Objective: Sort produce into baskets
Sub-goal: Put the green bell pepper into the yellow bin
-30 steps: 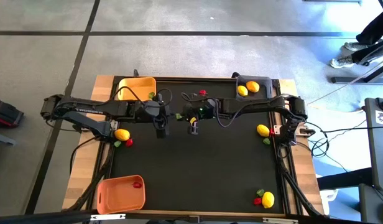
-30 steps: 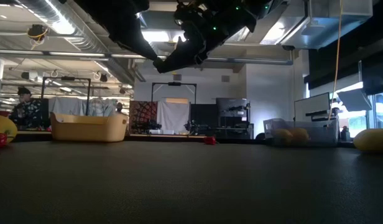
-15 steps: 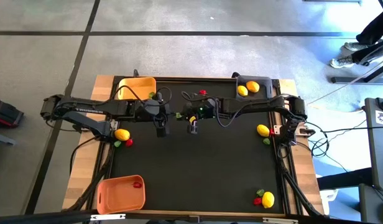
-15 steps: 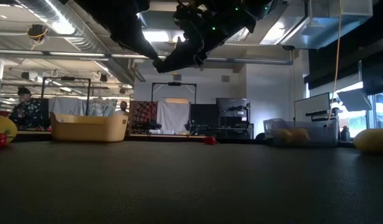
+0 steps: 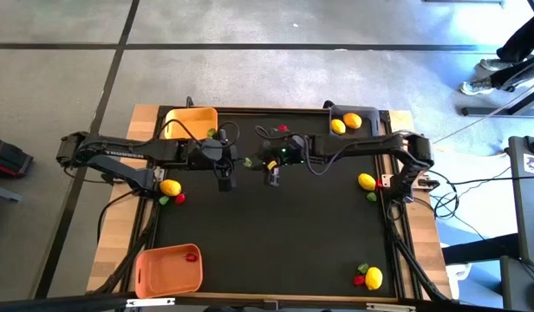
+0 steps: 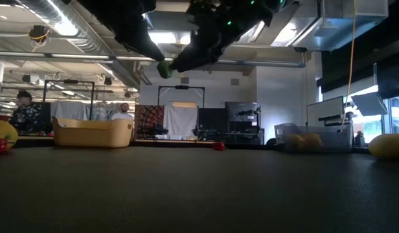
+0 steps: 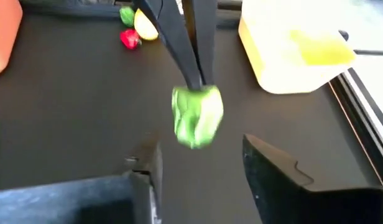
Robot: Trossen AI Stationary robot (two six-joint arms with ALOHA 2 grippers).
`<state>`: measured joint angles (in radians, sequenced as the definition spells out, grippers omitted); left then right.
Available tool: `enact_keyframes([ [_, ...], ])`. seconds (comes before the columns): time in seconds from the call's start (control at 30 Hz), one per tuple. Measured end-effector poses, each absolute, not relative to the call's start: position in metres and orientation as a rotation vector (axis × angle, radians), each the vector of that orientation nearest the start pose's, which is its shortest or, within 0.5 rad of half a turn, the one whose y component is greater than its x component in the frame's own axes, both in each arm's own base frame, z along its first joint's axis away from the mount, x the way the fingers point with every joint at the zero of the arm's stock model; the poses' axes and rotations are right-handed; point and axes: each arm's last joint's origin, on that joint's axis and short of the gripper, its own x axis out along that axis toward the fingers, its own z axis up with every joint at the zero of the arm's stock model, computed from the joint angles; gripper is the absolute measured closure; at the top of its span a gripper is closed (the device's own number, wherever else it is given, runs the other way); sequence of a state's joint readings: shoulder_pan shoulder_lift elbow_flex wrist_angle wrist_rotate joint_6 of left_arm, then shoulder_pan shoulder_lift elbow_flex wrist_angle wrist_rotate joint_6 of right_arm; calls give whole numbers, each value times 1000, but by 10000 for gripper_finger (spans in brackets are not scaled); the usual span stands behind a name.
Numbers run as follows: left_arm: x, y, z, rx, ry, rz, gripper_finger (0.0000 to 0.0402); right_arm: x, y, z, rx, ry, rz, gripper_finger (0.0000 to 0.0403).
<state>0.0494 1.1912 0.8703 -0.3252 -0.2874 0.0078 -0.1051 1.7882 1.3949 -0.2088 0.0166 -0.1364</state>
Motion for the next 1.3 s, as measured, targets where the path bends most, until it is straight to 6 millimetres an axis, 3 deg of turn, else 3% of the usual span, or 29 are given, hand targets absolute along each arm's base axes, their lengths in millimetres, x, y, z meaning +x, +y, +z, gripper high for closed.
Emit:
enact_keyframes([
  [0.17, 249, 21, 270, 88, 656, 328, 395, 380, -41, 279, -109, 738, -96, 220],
  [0.33, 248, 25, 270, 81, 661, 348, 394, 360, -39, 273, -55, 937, -103, 221],
  [0.53, 240, 38, 273, 88, 670, 476, 394, 346, -38, 229, 7, 1058, -120, 221],
  [0.87, 214, 65, 276, 12, 742, 689, 394, 318, -37, 156, 114, 1045, -184, 221],
  [1.07, 203, 83, 270, -19, 825, 774, 394, 305, -35, 140, 163, 1094, -214, 221],
  [1.3, 189, 105, 268, -94, 859, 897, 394, 306, -36, 139, 162, 1071, -213, 221],
])
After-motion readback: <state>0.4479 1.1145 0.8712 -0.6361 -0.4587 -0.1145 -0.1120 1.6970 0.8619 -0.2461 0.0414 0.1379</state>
